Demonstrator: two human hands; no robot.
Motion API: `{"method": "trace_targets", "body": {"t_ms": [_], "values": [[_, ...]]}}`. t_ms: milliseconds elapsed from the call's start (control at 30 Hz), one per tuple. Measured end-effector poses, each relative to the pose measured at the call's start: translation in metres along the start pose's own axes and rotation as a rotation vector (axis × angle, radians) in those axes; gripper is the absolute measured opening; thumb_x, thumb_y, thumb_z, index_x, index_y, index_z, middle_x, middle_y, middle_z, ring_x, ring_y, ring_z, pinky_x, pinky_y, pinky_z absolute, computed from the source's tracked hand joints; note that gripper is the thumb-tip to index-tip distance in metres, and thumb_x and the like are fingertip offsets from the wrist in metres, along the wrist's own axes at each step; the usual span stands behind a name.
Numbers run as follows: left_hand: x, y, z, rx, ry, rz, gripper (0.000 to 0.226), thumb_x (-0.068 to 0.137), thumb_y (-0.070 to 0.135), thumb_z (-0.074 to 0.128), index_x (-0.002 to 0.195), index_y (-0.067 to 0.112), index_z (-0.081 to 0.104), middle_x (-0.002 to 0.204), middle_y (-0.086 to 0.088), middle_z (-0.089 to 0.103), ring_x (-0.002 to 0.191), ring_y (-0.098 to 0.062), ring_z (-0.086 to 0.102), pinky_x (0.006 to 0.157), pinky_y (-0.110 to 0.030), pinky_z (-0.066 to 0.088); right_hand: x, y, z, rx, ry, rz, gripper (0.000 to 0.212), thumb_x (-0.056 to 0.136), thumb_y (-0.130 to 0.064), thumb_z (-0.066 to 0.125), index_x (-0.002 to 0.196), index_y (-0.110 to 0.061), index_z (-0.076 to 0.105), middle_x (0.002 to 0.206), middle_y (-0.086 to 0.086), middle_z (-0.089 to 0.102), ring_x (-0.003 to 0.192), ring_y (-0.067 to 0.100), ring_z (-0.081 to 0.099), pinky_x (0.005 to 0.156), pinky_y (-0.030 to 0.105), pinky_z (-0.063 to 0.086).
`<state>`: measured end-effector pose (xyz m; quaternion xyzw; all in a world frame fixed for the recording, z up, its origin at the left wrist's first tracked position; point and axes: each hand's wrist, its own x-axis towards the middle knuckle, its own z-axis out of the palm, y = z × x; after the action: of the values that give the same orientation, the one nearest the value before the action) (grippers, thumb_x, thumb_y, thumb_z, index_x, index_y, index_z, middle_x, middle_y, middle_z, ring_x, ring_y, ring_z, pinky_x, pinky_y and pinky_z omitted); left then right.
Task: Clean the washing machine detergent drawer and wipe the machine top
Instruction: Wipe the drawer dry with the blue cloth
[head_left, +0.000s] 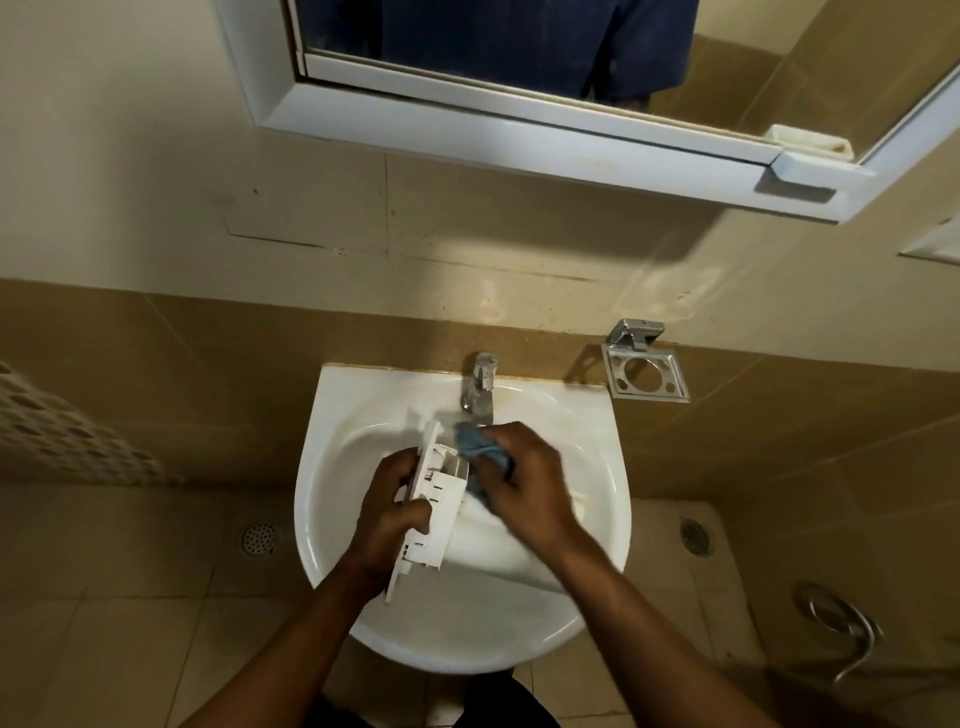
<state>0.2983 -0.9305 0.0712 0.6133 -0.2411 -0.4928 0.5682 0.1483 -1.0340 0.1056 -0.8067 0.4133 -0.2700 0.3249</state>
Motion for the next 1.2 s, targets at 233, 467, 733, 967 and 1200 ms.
{"method": "trace_targets", "body": {"t_ms": [233, 467, 733, 967, 1200], "values": [[-0.004, -0.003, -0.008, 0.098, -0.087, 0.136, 0.076, 0.048, 0.033, 0.064, 0.123, 0.023, 0.065, 0.124, -0.006, 0.064, 0.111, -0.028, 0.061, 0.077, -0.046, 0.050, 0.019, 0.012, -0.007, -0.034, -0.242, 0.087, 0.023, 0.091, -0.017, 0.063, 0.109, -0.022, 0.076, 0.104, -0.006, 0.072, 0.093, 0.008, 0.064, 0.082, 0.010, 0.044], [-0.005, 0.002, -0.008, 0.077, -0.194, 0.190, 0.076, 0.049, 0.034, 0.065, 0.125, 0.030, 0.065, 0.139, -0.001, 0.058, 0.123, -0.022, 0.057, 0.092, -0.048, 0.049, 0.027, 0.038, -0.054, 0.138, -0.569, 0.348, 0.032, 0.087, -0.049, 0.077, 0.116, -0.038, 0.070, 0.118, -0.014, 0.073, 0.111, 0.005, 0.066, 0.096, 0.024, 0.051], [0.015, 0.014, -0.039, 0.184, -0.437, -0.020, 0.084, 0.070, 0.052, 0.078, 0.147, 0.040, 0.048, 0.150, 0.011, 0.051, 0.141, -0.015, 0.044, 0.119, -0.053, 0.032, 0.013, 0.047, -0.050, 0.365, -0.501, 0.355, 0.070, 0.063, -0.032, 0.098, 0.125, -0.024, 0.068, 0.124, -0.005, 0.072, 0.119, 0.017, 0.065, 0.108, 0.048, 0.050], [0.022, 0.032, -0.045, 0.029, -0.054, -0.425, 0.100, 0.069, 0.098, 0.043, 0.101, 0.007, 0.070, 0.115, -0.011, 0.074, 0.114, -0.032, 0.066, 0.087, -0.057, 0.057, -0.029, 0.029, -0.024, -0.317, -0.199, -0.214, 0.048, 0.076, -0.032, 0.082, 0.120, -0.040, 0.065, 0.108, -0.015, 0.070, 0.095, 0.010, 0.066, 0.080, 0.026, 0.054], [0.018, 0.033, -0.021, 0.281, 0.002, -0.550, 0.032, 0.093, 0.038, 0.066, 0.104, 0.008, 0.064, 0.101, -0.018, 0.069, 0.088, -0.034, 0.068, 0.061, -0.038, 0.058, -0.060, 0.042, 0.007, -0.482, -0.076, -0.504, 0.026, 0.086, -0.015, 0.072, 0.110, -0.026, 0.073, 0.095, -0.006, 0.067, 0.083, 0.017, 0.059, 0.074, 0.030, 0.050]]}}
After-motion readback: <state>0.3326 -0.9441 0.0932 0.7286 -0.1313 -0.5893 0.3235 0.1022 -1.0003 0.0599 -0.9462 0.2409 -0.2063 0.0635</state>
